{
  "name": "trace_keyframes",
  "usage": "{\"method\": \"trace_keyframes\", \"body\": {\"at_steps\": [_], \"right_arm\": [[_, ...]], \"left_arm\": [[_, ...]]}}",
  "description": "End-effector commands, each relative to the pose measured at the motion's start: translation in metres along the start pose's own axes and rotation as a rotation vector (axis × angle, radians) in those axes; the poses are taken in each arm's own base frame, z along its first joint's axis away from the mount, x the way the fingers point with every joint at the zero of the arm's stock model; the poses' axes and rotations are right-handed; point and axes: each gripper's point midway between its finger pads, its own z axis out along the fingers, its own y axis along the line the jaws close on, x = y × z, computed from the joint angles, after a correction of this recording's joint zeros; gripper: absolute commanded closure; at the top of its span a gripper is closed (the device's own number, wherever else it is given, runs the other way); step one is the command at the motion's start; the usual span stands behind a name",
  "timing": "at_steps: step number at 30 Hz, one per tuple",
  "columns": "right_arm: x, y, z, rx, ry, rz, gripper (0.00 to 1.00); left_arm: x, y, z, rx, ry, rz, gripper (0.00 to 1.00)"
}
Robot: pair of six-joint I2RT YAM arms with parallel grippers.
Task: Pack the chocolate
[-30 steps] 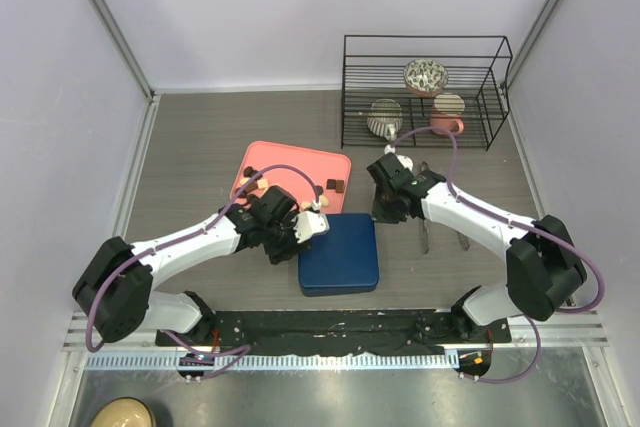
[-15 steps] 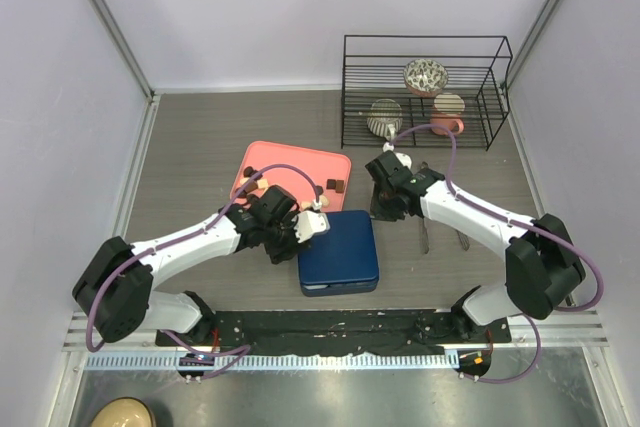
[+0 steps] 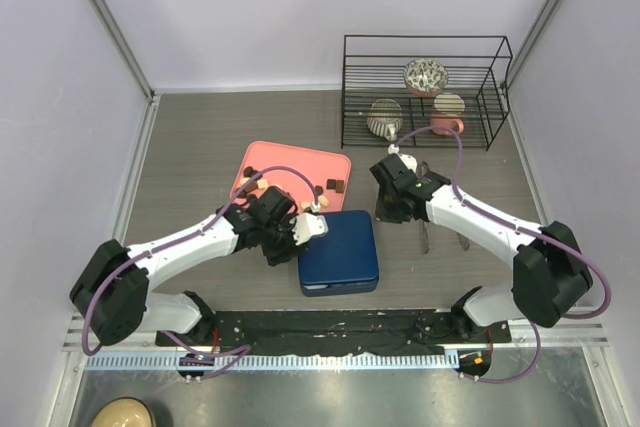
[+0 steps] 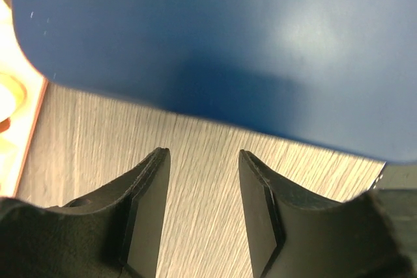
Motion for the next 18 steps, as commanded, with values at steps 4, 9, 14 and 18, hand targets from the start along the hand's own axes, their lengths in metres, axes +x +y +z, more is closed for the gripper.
{"method": "trace_keyframes", "body": {"at_steps": [4, 9, 14, 18], "right_arm": [[-0.083, 0.041, -0.01, -0.085, -0.177, -0.037, 0.99], [-0.084, 0.098, 0.012, -0.186, -0.132, -0.177, 0.99], [-0.064, 0.127, 0.029, -0.255, -0.07, -0.249, 0.99], [-0.046, 0.132, 0.036, -0.279, -0.004, -0.266, 0.99]], "left_arm": [[-0.01, 0.018, -0.043, -0.106, -0.032, 0.022, 0.48], [-0.006, 0.023, -0.067, -0.17, -0.025, -0.024, 0.4], [0.006, 0.036, -0.077, -0.239, -0.021, -0.08, 0.35], [0.004, 0.044, -0.084, -0.285, -0.039, -0.114, 0.0]]}}
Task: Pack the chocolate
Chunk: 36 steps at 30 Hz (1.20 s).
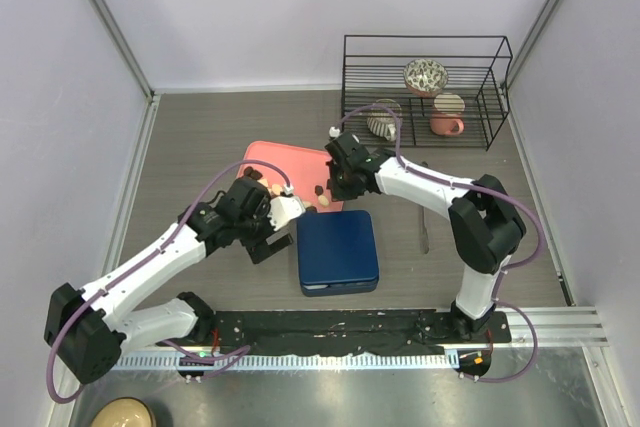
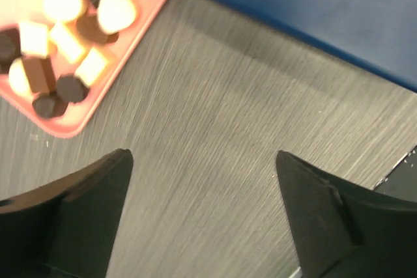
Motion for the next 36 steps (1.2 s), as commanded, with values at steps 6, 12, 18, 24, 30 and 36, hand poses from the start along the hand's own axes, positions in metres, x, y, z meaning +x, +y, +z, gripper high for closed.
{"method": "trace_keyframes", "body": {"at_steps": [6, 12, 18, 24, 30, 36], "right_arm": [[0.015, 0.026, -0.007, -0.116, 0.045, -0.027, 0.99], [0.035, 0.029, -0.011, -0.131, 0.093, -0.027, 0.99], [0.04, 0.029, -0.022, -0.133, 0.079, -0.021, 0.99], [0.032, 0.026, -0.029, -0.116, 0.037, -0.021, 0.99], [-0.022, 0.019, -0.059, -0.042, -0.152, -0.069, 0.89], [-0.062, -0.011, -0.111, 0.095, -0.355, -0.157, 0.01]], "left_arm": [[-0.01, 0.028, -0.015, -0.136, -0.037, -0.082, 0.0], [-0.014, 0.035, -0.019, -0.175, -0.055, -0.104, 0.0], [-0.017, 0.038, -0.02, -0.187, -0.066, -0.118, 0.0], [-0.018, 0.04, -0.019, -0.193, -0.066, -0.118, 0.0], [-0.016, 0.053, -0.02, -0.243, -0.041, -0.158, 0.0], [-0.018, 0.076, -0.027, -0.249, -0.026, -0.274, 0.0]]}}
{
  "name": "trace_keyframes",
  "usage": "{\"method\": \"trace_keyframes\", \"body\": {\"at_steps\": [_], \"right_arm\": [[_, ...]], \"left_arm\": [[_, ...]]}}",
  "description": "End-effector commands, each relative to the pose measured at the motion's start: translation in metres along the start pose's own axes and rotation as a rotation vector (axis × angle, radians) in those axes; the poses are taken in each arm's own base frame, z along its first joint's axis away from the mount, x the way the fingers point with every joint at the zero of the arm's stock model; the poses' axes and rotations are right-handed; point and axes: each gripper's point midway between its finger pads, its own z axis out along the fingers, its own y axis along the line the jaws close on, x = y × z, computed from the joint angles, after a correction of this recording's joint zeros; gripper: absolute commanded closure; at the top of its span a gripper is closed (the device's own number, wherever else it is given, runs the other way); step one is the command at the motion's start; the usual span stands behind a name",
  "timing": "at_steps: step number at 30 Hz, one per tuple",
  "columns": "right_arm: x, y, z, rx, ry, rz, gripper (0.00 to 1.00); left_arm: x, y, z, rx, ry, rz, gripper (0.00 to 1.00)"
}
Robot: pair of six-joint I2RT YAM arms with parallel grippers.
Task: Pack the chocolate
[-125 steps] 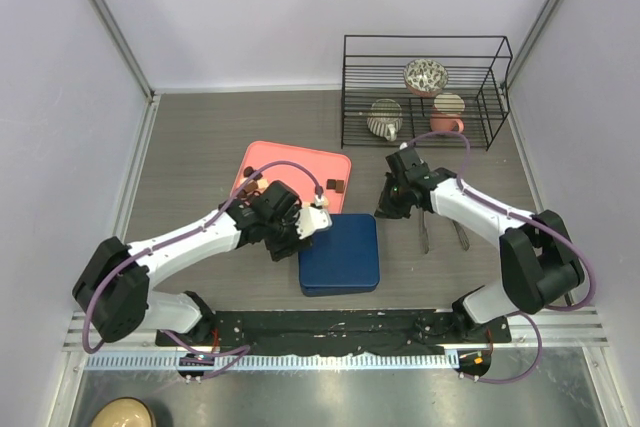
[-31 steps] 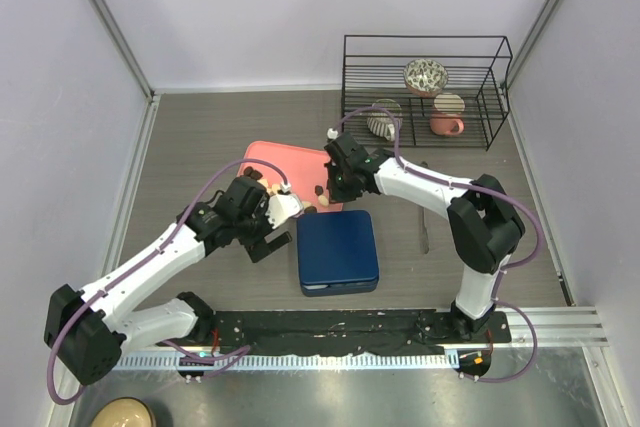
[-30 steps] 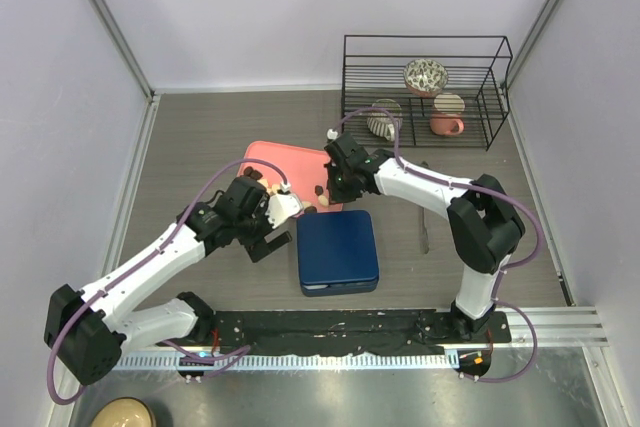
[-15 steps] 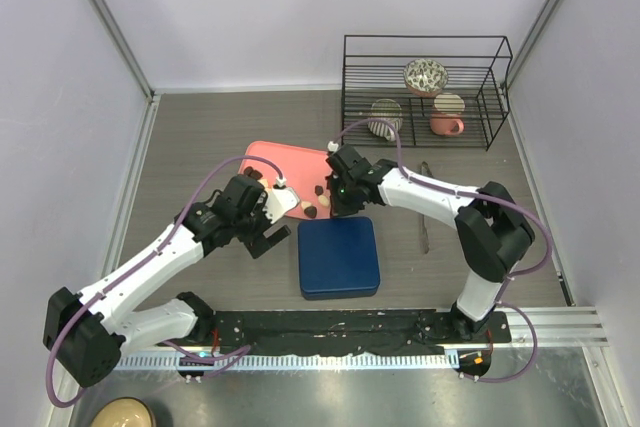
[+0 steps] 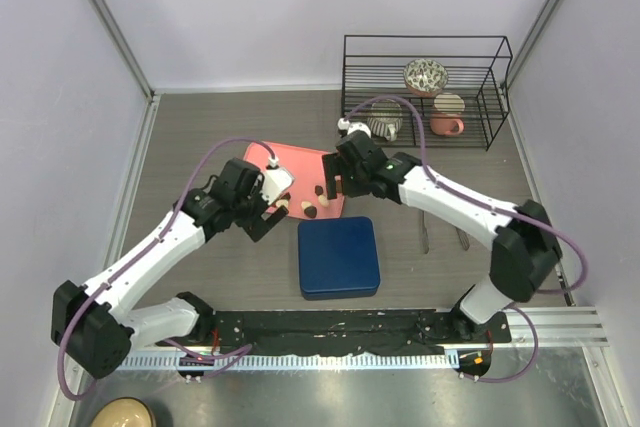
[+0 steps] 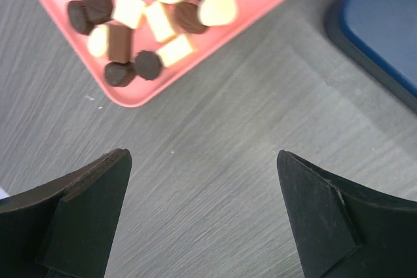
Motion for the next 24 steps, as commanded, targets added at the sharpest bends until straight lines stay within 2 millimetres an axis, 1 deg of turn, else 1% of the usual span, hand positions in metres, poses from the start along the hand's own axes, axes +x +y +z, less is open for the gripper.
{"method": "trace_keyframes", "body": {"at_steps": [1, 2, 4, 5, 7, 8, 12, 14, 16, 17, 24], "right_arm": [[-0.071, -0.027, -0.07, 0.104, -0.294, -0.089, 0.0], [-0.069, -0.031, -0.072, 0.113, -0.303, -0.096, 0.0], [-0.07, -0.036, -0.084, 0.127, -0.321, -0.097, 0.0], [-0.065, -0.04, -0.087, 0.14, -0.301, -0.101, 0.0], [-0.058, -0.045, -0.089, 0.153, -0.293, -0.101, 0.01], [-0.054, -0.056, -0.093, 0.189, -0.311, -0.078, 0.0], [-0.042, -0.073, -0.101, 0.22, -0.355, -0.056, 0.0], [-0.036, -0.076, -0.106, 0.213, -0.37, -0.05, 0.0], [-0.034, -0.077, -0.11, 0.2, -0.39, -0.039, 0.0], [-0.034, -0.077, -0.115, 0.182, -0.418, -0.027, 0.0], [-0.035, -0.079, -0.123, 0.168, -0.454, -0.001, 0.0]], "left_arm": [[-0.021, 0.024, -0.01, -0.036, -0.046, -0.1, 0.0], [-0.026, 0.028, -0.011, -0.04, -0.053, -0.108, 0.0], [-0.028, 0.033, -0.012, -0.047, -0.054, -0.128, 0.0], [-0.031, 0.036, -0.015, -0.047, -0.062, -0.136, 0.0], [-0.031, 0.038, -0.015, -0.034, -0.054, -0.161, 0.0], [-0.029, 0.038, -0.016, -0.026, -0.046, -0.171, 0.0], [-0.024, 0.046, -0.018, -0.042, -0.038, -0.216, 0.0], [-0.022, 0.046, -0.018, -0.037, -0.035, -0.235, 0.0], [-0.02, 0.046, -0.018, -0.026, -0.04, -0.252, 0.0], [-0.02, 0.046, -0.018, -0.016, -0.045, -0.267, 0.0], [-0.016, 0.052, -0.017, -0.009, -0.053, -0.315, 0.0]]}}
